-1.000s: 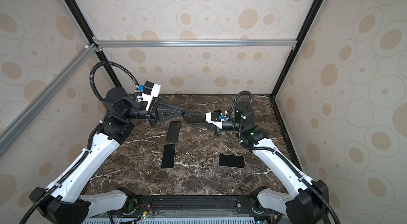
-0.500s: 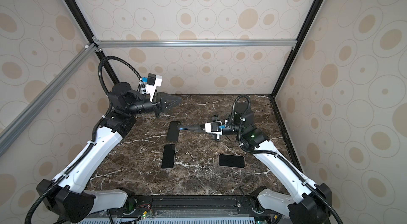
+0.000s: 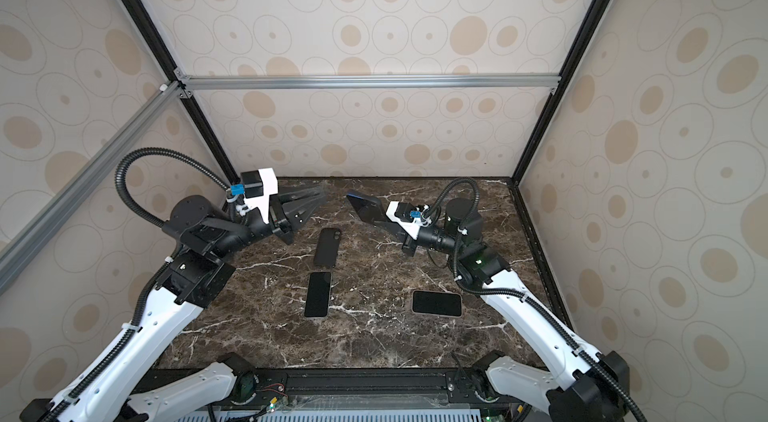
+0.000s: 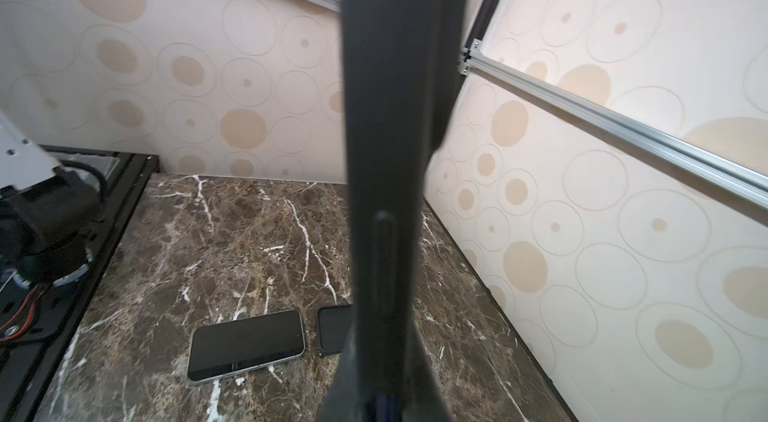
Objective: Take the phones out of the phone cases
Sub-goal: 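Close the left gripper on the black phone's edge while the right gripper holds it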
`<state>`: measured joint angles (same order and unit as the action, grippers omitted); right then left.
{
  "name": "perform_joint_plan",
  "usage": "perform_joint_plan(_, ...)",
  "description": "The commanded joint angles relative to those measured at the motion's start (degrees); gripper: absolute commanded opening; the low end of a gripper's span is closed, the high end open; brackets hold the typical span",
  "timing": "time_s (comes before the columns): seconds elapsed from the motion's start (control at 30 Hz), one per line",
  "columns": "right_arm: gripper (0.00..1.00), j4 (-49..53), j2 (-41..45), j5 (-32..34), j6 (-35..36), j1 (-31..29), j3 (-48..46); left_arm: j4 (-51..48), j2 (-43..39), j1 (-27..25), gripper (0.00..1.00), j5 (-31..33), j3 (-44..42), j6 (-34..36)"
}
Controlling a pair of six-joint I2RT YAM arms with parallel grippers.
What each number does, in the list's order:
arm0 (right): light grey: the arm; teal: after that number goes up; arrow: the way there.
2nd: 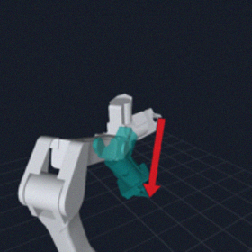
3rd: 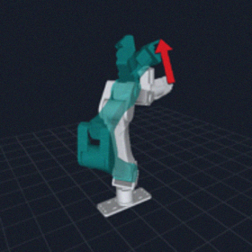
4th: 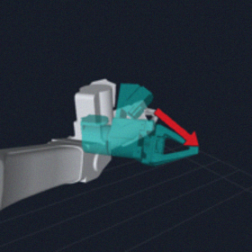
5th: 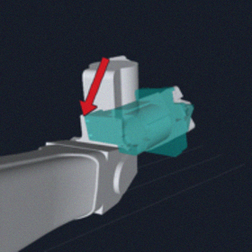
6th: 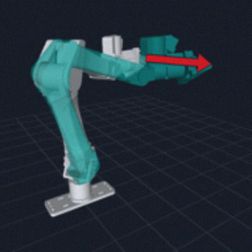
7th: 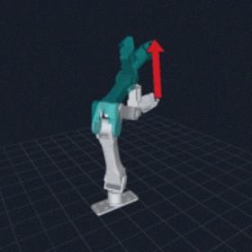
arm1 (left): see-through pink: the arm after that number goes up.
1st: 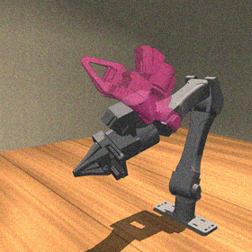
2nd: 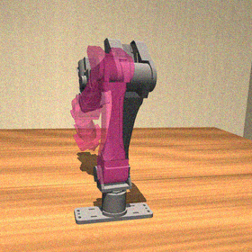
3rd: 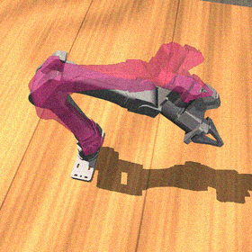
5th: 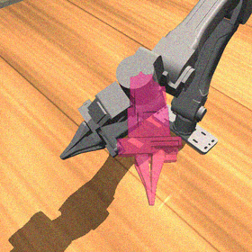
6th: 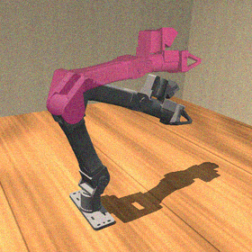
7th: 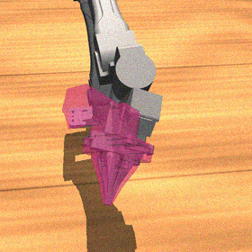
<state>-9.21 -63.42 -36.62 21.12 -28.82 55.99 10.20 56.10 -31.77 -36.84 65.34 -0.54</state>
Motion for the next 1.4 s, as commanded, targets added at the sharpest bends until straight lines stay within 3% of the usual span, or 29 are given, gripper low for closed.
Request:
perform_joint_plan(0.0,0.00,-8.0,1.6,3.7,-5.6,-0.1,-1.0,2.0,-0.1,-4.7,0.18,9.5,-1.8,10.6)
perform_joint_plan(0.43,0.00,-7.9,1.9,-1.8,-2.7,-0.4,-1.5,8.7,2.8,-9.8,0.10,15.8,-2.8,15.0)
perform_joint_plan(1.37,0.00,-6.9,1.7,-3.3,-2.3,-1.1,-0.8,7.7,3.9,-10.9,0.16,18.2,-2.2,17.1)
